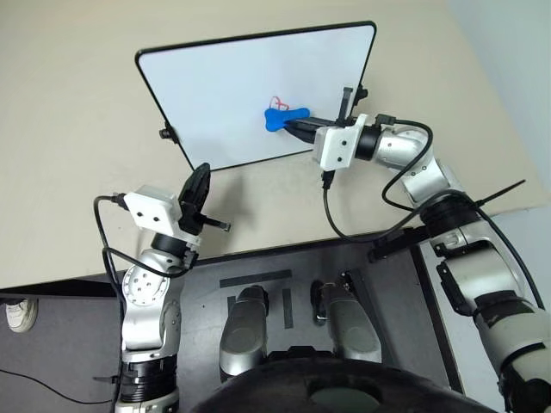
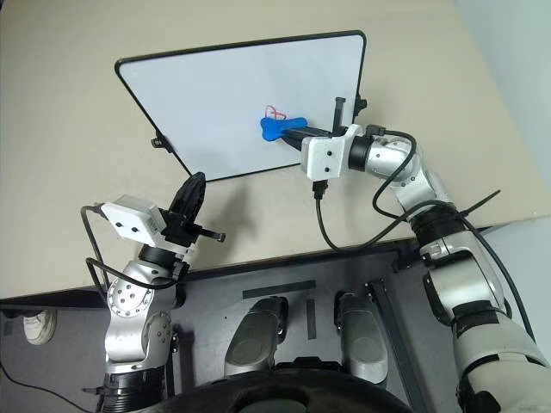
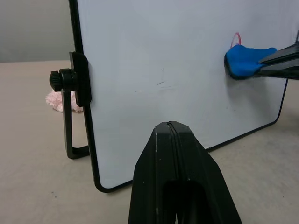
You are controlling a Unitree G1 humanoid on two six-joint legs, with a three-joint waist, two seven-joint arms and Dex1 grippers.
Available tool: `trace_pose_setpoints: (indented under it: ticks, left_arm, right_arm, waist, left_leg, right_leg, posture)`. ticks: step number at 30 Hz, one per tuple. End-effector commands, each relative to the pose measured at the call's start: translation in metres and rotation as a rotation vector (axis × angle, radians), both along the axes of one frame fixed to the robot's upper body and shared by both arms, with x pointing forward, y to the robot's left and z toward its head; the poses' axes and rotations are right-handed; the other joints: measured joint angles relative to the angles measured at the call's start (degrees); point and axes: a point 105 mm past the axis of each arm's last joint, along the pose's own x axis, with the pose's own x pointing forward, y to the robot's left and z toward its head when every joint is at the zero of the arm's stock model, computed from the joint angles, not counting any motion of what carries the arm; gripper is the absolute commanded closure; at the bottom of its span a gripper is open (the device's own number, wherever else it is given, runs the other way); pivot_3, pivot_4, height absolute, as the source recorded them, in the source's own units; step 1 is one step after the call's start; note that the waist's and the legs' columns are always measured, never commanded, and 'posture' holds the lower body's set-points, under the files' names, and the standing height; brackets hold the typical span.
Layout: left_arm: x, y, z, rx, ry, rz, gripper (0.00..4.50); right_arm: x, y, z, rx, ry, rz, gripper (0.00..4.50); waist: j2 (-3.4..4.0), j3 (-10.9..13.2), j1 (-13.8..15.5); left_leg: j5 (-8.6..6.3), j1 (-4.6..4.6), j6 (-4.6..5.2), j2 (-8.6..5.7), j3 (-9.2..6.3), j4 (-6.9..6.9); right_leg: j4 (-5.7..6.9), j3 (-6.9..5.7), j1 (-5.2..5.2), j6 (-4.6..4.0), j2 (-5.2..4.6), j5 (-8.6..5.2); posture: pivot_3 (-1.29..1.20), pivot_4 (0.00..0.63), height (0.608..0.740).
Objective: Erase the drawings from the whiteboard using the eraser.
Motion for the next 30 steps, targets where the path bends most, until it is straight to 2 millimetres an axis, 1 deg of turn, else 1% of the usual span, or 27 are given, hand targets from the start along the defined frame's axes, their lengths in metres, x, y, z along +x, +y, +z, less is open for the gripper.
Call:
trace_pose_setpoints:
  ticks: [1,8,13,14,17,20,22,25,28,30]
  left_arm:
    - [-0.001,-0.002,0.009,0.007,-0.045,0.003,4.5]
    - [0.001,-0.003,0.01,0.007,-0.052,0.001,4.5]
    - [0.004,-0.004,0.01,0.007,-0.055,-0.008,4.5]
    - [0.005,-0.004,0.01,0.007,-0.056,-0.01,4.5]
    - [0.006,-0.006,0.011,0.008,-0.059,-0.018,4.5]
    - [0.007,-0.006,0.011,0.008,-0.061,-0.021,4.5]
    - [0.008,-0.006,0.011,0.008,-0.061,-0.023,4.5]
    - [0.008,-0.006,0.011,0.008,-0.062,-0.025,4.5]
    - [0.008,-0.006,0.011,0.008,-0.062,-0.027,4.5]
    - [0.008,-0.007,0.011,0.008,-0.062,-0.027,4.5]
  right_arm:
    - [0.009,-0.001,0.02,0.035,-0.121,-0.023,4.45]
    - [0.012,-0.002,0.045,0.113,-0.244,-0.028,4.45]
    - [0.011,-0.002,0.053,0.145,-0.286,-0.026,4.45]
    - [0.01,-0.001,0.051,0.144,-0.278,-0.024,4.45]
    - [0.009,0.001,0.035,0.112,-0.232,-0.018,4.45]
    - [0.006,0.005,0.01,0.062,-0.157,-0.004,4.45]
    - [0.005,0.006,-0.001,0.035,-0.133,-0.001,4.45]
    - [0.005,0.008,-0.013,-0.005,-0.108,-0.005,4.45]
    - [0.007,0.008,-0.02,-0.03,-0.098,-0.016,4.45]
    - [0.008,0.009,-0.022,-0.043,-0.092,-0.018,4.45]
  waist:
    - [0.0,0.0,0.0]
    - [0.03,0.0,-0.1]
    - [0.03,0.0,-0.1]
    - [0.04,0.0,-0.1]
    - [0.03,0.0,-0.1]
    - [0.03,0.0,-0.2]
    - [0.03,0.0,-0.2]
    - [0.03,0.0,-0.2]
    - [0.03,0.0,-0.2]
    - [0.03,0.0,-0.2]
  left_leg:
    - [0.0,0.0,0.0,0.01,0.0,0.0]
    - [-0.01,-0.01,-0.01,0.02,0.0,0.01]
    - [-0.01,0.0,-0.03,0.06,-0.01,0.0]
    - [-0.01,0.0,-0.03,0.07,0.0,0.0]
    - [0.01,-0.02,0.0,0.07,0.0,0.0]
    - [0.0,-0.03,0.0,0.07,0.0,0.0]
    - [-0.02,-0.03,-0.02,0.07,0.0,-0.01]
    - [-0.04,-0.03,-0.04,0.07,0.0,-0.02]
    - [-0.05,-0.02,-0.06,0.07,-0.01,-0.02]
    - [-0.18,0.0,-0.27,0.07,-0.01,-0.02]
  right_leg:
    - [0.0,0.0,0.0,-0.02,0.0,0.01]
    - [0.01,0.0,-0.11,-0.18,-0.02,0.38]
    - [0.0,0.0,-0.15,-0.22,-0.02,0.47]
    - [-0.01,0.0,-0.15,-0.22,-0.02,0.47]
    - [-0.09,0.0,-0.16,-0.2,-0.02,0.46]
    - [-0.2,0.0,-0.16,-0.17,-0.02,0.44]
    - [-0.24,0.0,-0.16,-0.16,-0.02,0.43]
    - [-0.24,0.0,-0.18,-0.16,-0.02,0.43]
    - [-0.21,0.0,-0.18,-0.17,-0.02,0.44]
    - [-0.2,0.0,-0.18,-0.19,-0.02,0.47]
  posture:
    - [0.0,0.15,0.74]
    - [0.0,0.15,0.74]
    - [0.0,0.15,0.74]
    - [0.0,0.15,0.74]
    - [0.0,0.15,0.74]
    - [0.0,0.15,0.74]
    - [0.0,0.15,0.74]
    - [0.0,0.15,0.74]
    - [0.0,0.15,0.74]
    - [0.0,0.15,0.74]
